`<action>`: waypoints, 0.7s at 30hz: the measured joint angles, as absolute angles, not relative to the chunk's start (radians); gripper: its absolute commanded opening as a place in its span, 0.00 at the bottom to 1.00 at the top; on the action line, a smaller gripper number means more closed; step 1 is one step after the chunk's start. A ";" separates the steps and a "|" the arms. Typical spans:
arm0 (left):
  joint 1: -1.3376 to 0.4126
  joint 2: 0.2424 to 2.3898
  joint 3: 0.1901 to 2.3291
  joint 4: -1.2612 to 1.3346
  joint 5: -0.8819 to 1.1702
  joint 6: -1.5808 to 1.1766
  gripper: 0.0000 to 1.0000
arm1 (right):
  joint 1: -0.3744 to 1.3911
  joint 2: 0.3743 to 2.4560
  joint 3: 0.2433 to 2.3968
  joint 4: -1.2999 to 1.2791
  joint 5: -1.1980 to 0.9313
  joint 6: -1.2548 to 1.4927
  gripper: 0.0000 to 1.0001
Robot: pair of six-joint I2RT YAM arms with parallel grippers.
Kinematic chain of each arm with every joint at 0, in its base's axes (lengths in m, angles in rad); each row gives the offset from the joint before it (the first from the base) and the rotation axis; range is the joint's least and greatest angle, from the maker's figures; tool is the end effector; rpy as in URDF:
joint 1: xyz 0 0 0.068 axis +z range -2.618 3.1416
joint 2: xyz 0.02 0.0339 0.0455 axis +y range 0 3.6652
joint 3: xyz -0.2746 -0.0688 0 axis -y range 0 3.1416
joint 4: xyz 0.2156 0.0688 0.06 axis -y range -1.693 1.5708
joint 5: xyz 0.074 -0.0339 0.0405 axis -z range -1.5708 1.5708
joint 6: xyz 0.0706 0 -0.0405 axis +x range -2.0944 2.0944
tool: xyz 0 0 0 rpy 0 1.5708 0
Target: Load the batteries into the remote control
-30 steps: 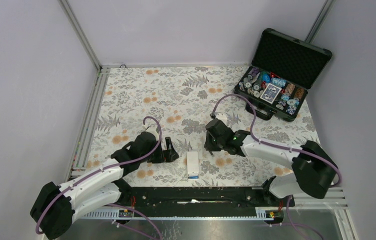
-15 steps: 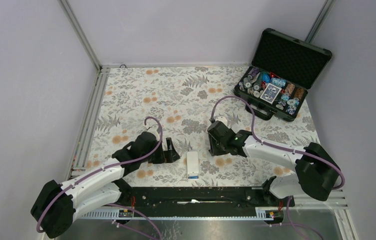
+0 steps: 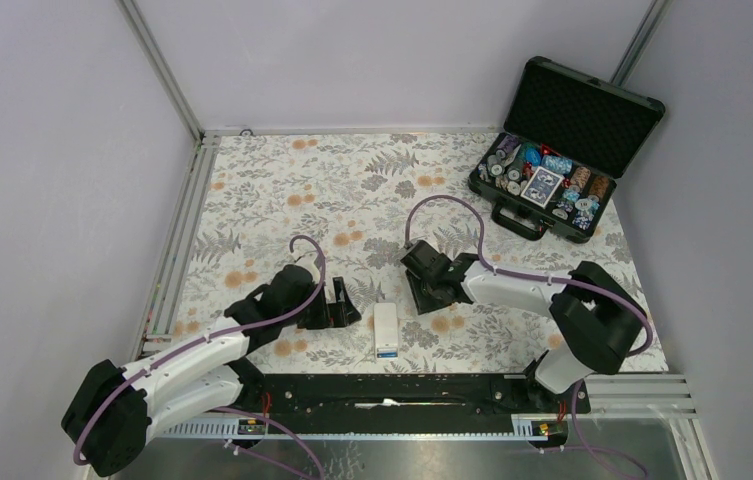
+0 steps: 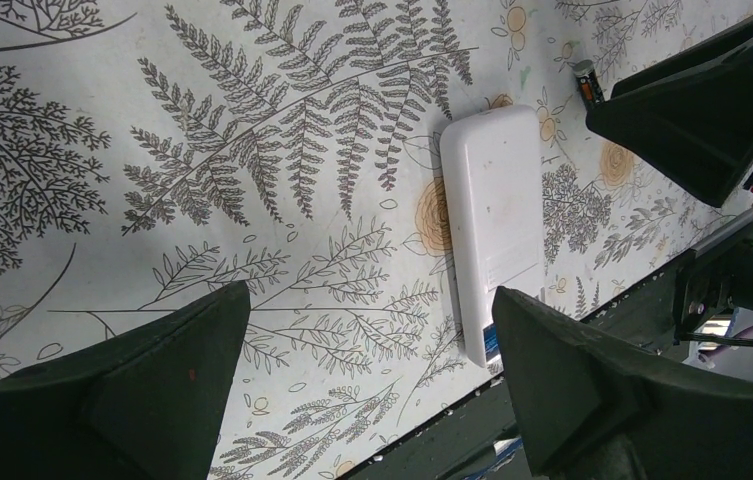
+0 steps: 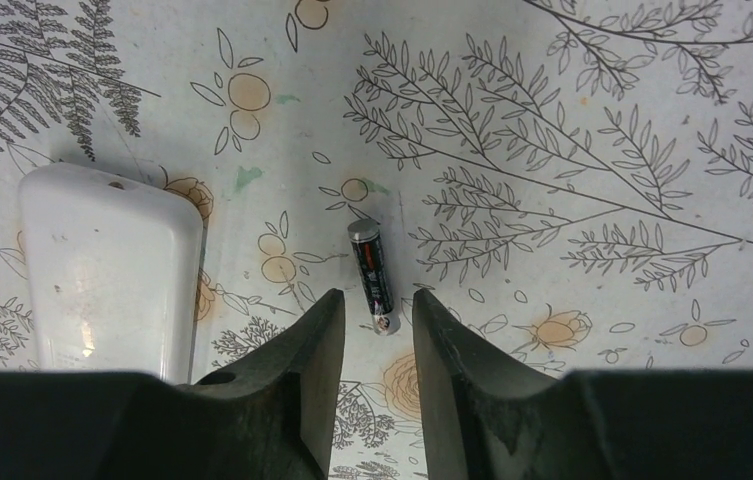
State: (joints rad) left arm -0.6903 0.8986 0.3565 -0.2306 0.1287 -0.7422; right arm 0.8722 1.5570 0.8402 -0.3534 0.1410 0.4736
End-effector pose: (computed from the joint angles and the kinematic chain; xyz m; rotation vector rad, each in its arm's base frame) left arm 0.1236 -0.1138 0.1680 0.0030 2.4999 -0.8133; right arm 0.1923 0.2136 0.1654 -0.4779 2.6079 0.2760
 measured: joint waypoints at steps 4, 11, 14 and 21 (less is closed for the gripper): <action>-0.690 0.899 0.353 -0.231 0.129 -0.742 0.99 | 0.872 1.585 0.850 -0.352 0.125 0.460 0.37; -0.690 0.912 0.353 -0.228 0.137 -0.742 0.99 | 0.871 1.588 0.850 -0.347 0.111 0.450 0.32; -0.690 0.926 0.353 -0.224 0.147 -0.743 0.99 | 0.871 1.588 0.848 -0.346 0.111 0.449 0.32; -0.690 0.953 0.353 -0.215 0.168 -0.753 0.99 | 0.871 1.578 0.839 -0.348 0.112 0.449 0.32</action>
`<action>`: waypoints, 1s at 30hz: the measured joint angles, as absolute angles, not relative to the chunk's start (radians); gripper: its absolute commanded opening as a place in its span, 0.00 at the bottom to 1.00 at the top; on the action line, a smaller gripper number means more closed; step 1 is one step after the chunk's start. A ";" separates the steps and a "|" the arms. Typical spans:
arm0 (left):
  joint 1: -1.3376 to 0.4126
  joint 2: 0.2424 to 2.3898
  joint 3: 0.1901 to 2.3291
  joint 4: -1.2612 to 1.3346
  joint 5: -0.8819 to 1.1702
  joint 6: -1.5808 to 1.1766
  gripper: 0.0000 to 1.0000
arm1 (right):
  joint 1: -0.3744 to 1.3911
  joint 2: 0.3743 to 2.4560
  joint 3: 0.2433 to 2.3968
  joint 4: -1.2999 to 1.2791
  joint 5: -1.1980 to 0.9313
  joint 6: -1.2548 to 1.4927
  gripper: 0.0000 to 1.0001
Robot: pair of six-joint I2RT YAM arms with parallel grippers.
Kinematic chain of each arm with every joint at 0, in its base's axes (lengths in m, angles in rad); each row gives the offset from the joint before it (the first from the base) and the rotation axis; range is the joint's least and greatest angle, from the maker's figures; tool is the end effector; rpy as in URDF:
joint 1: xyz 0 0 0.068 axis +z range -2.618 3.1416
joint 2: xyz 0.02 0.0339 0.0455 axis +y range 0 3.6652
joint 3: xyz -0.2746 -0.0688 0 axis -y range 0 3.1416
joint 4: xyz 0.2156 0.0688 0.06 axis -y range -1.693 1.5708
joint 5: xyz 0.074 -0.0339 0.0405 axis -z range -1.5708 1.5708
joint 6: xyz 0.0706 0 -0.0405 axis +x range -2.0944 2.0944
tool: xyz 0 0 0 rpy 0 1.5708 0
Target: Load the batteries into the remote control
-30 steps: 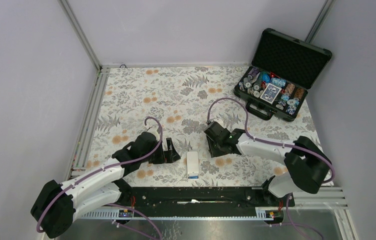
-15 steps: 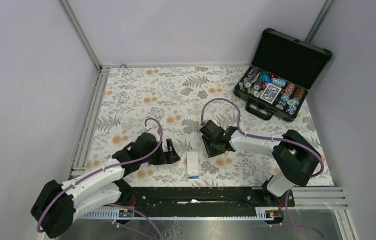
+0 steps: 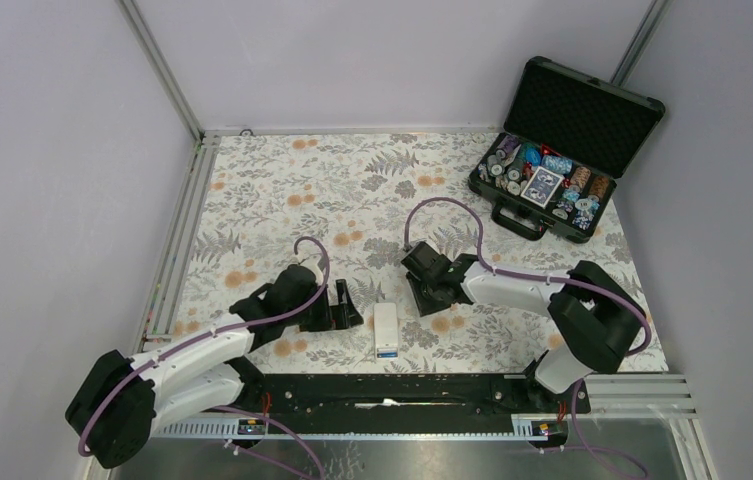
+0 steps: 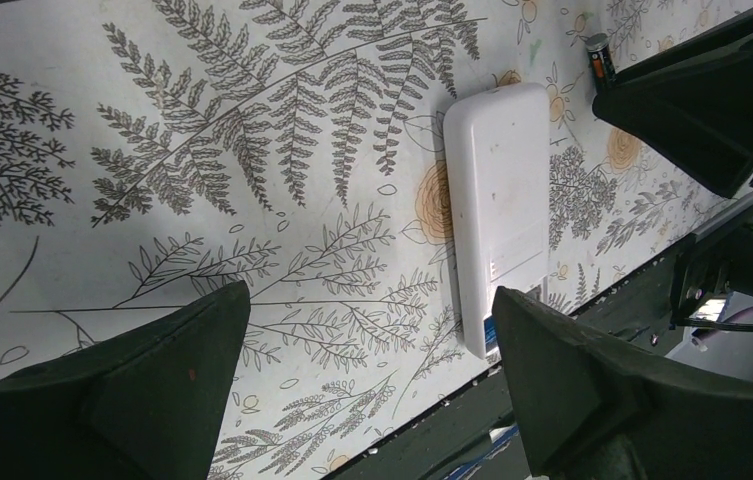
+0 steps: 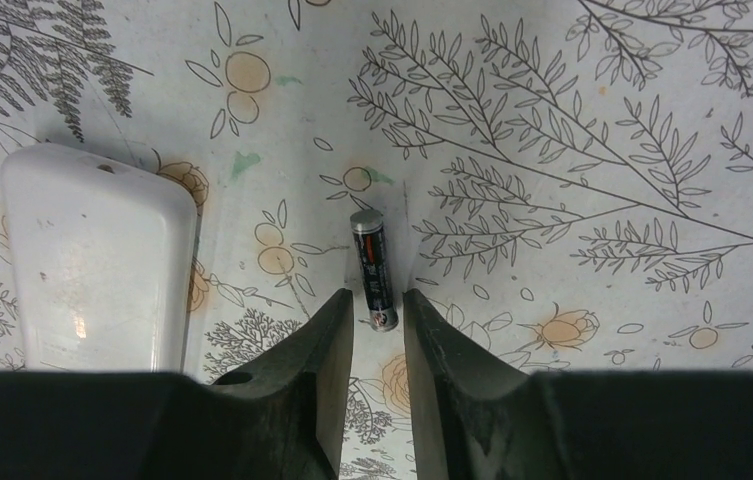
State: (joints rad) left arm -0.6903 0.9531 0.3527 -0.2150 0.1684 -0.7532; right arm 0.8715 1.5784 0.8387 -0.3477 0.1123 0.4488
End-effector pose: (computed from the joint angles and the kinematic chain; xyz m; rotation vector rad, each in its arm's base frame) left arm 0.1245 -0.1181 0.1605 0.0052 2.5574 -0.8319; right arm 0.1919 0.2159 0.1594 -0.5255 2.6262 0.2859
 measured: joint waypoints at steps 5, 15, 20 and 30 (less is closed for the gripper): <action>-0.690 0.965 0.353 -0.199 0.187 -0.765 0.99 | 0.871 1.558 0.821 -0.359 0.112 0.449 0.32; -0.690 0.973 0.353 -0.177 0.207 -0.784 0.99 | 0.871 1.554 0.818 -0.365 0.116 0.446 0.35; -0.690 0.973 0.352 -0.176 0.207 -0.787 0.99 | 0.871 1.566 0.830 -0.369 0.116 0.430 0.35; -0.690 0.983 0.351 -0.161 0.211 -0.787 0.99 | 0.871 1.592 0.855 -0.363 0.114 0.407 0.24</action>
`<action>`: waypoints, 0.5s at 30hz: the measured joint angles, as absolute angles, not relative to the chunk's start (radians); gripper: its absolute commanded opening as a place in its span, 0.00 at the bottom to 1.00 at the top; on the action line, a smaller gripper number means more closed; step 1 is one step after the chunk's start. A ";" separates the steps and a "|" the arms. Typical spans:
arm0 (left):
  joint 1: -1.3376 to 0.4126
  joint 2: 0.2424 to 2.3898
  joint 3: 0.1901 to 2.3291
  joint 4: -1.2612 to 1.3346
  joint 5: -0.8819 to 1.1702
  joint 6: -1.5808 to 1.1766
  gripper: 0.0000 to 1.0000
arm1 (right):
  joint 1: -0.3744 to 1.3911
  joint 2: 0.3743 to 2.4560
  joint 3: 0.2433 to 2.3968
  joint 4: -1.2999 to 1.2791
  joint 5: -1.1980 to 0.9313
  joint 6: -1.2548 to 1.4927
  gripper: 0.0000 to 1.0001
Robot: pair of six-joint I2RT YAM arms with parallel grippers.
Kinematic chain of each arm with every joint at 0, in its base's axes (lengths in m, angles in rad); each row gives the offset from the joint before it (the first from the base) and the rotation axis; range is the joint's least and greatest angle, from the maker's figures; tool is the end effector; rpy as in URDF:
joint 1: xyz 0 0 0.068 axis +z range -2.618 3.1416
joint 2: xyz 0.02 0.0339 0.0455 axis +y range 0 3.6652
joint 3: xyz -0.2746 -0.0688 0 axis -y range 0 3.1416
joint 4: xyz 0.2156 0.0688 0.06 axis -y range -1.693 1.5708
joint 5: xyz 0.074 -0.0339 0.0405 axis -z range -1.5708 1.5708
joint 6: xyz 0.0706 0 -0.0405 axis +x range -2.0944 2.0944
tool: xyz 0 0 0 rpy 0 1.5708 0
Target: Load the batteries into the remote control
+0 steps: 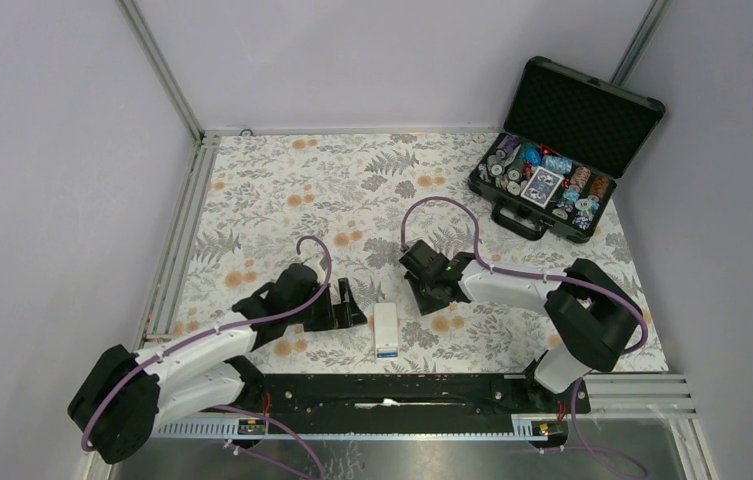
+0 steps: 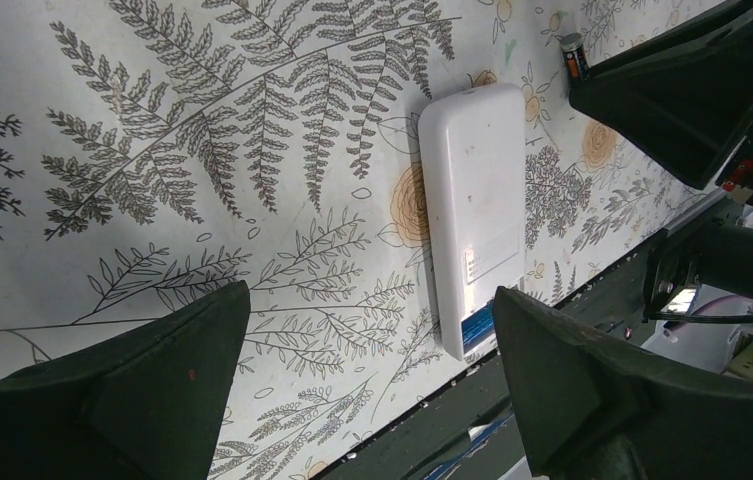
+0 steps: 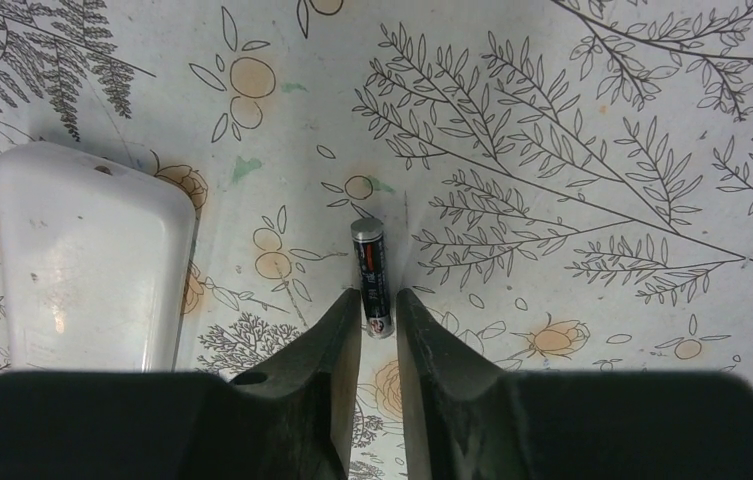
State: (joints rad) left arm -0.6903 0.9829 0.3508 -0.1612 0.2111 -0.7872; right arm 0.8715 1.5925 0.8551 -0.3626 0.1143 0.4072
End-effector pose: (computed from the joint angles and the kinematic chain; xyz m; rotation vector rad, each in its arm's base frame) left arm 0.1274 -0.1244 0.1611 -0.0130 2.5569 -0.9046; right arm 0.1936 0.2177 0.1590 -0.5819 2.6215 0.2610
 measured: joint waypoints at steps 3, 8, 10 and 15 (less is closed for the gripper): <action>-0.690 0.988 0.350 -0.161 0.215 -0.787 0.99 | 0.872 1.592 0.855 -0.361 0.113 0.408 0.16; -0.690 0.989 0.347 -0.154 0.223 -0.795 0.99 | 0.878 1.592 0.853 -0.355 0.112 0.412 0.00; -0.690 0.989 0.340 -0.144 0.228 -0.799 0.99 | 0.884 1.588 0.849 -0.351 0.112 0.419 0.00; -0.694 0.991 0.323 -0.115 0.239 -0.816 0.99 | 0.896 1.535 0.819 -0.362 0.104 0.424 0.00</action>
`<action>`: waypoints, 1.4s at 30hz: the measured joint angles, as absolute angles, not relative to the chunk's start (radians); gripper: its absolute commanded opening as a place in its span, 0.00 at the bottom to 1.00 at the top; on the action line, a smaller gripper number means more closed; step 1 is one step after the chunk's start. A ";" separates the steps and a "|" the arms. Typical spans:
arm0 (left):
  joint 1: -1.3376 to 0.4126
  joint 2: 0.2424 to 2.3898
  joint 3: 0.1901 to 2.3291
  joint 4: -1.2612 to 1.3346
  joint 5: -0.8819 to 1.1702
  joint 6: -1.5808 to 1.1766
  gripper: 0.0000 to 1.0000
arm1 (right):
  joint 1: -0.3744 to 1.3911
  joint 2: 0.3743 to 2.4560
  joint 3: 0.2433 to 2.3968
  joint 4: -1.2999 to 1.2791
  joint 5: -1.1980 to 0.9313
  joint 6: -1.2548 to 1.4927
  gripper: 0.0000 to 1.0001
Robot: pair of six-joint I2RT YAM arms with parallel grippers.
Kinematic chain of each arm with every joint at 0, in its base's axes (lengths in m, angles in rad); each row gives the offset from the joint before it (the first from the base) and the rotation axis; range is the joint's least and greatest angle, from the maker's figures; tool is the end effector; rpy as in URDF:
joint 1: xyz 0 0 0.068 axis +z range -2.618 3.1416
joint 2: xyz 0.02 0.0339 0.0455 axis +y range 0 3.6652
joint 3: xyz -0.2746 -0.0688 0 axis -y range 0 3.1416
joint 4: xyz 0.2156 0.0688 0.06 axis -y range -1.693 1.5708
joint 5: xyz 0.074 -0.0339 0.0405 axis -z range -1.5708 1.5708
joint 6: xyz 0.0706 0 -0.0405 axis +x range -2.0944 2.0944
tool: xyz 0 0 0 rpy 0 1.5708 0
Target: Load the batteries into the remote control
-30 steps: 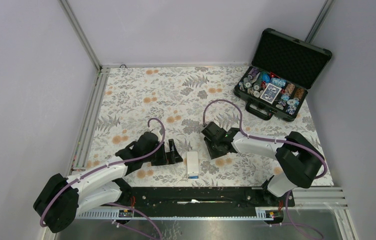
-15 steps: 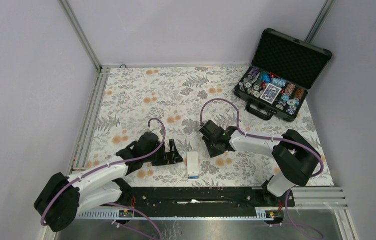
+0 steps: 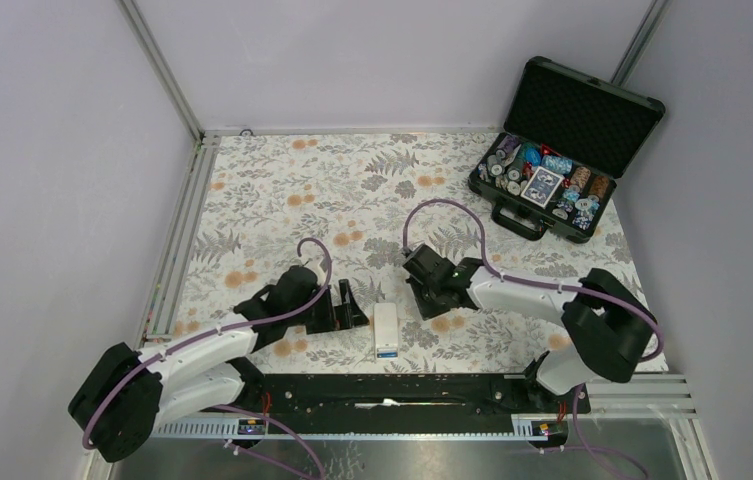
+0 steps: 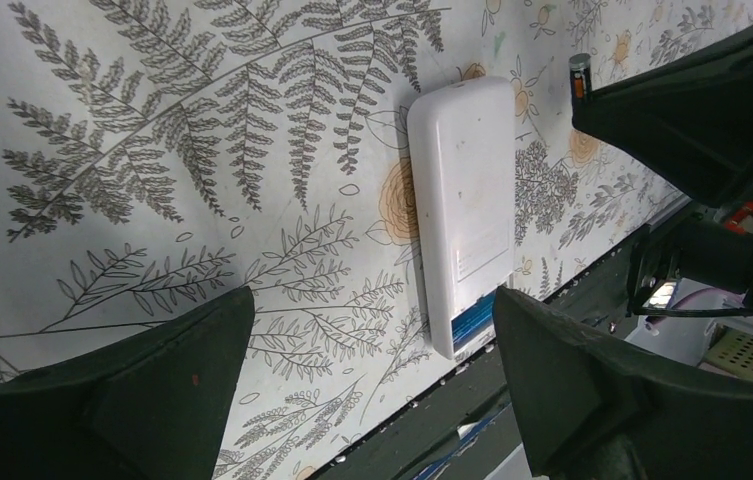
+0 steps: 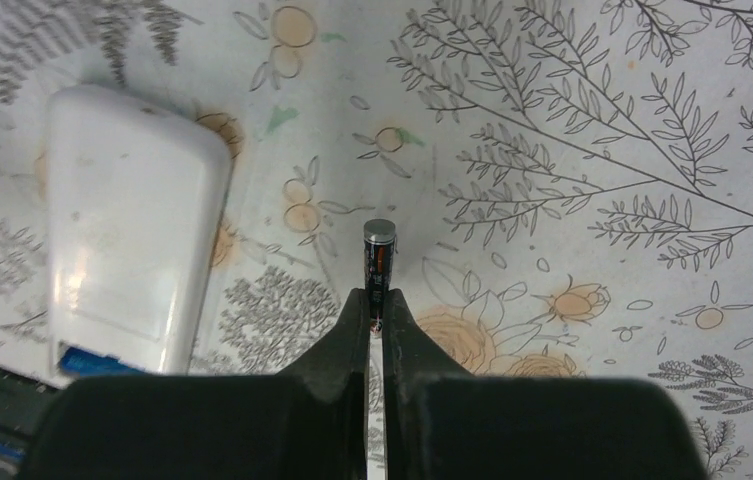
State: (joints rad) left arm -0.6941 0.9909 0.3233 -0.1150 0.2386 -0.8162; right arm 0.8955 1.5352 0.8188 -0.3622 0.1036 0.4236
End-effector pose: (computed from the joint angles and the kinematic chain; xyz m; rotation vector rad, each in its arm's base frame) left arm 0.1255 -0.1261 0.1563 -0.0288 2.5626 -0.9530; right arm 0.1810 0.2143 0.1645 -0.5913 2.6085 0.3021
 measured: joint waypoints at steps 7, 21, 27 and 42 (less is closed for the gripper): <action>-0.714 1.019 0.304 -0.034 0.276 -0.849 0.99 | 0.917 1.400 0.812 -0.366 0.030 0.395 0.00; -0.719 0.954 0.221 0.065 0.294 -0.932 0.99 | 1.001 1.254 0.768 -0.354 -0.199 0.146 0.00; -0.720 0.833 0.200 -0.036 0.242 -0.944 0.99 | 1.046 1.258 0.771 -0.355 -0.258 0.009 0.00; -0.720 0.521 0.194 -0.339 0.056 -0.974 0.99 | 1.123 1.456 0.879 -0.377 -0.279 -0.197 0.00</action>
State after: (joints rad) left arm -0.7200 0.5209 0.1944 -0.3393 0.0555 -0.9741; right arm 1.1233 1.4555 0.8787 -0.3767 -0.2794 -0.1974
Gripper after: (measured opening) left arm 0.989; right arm 0.032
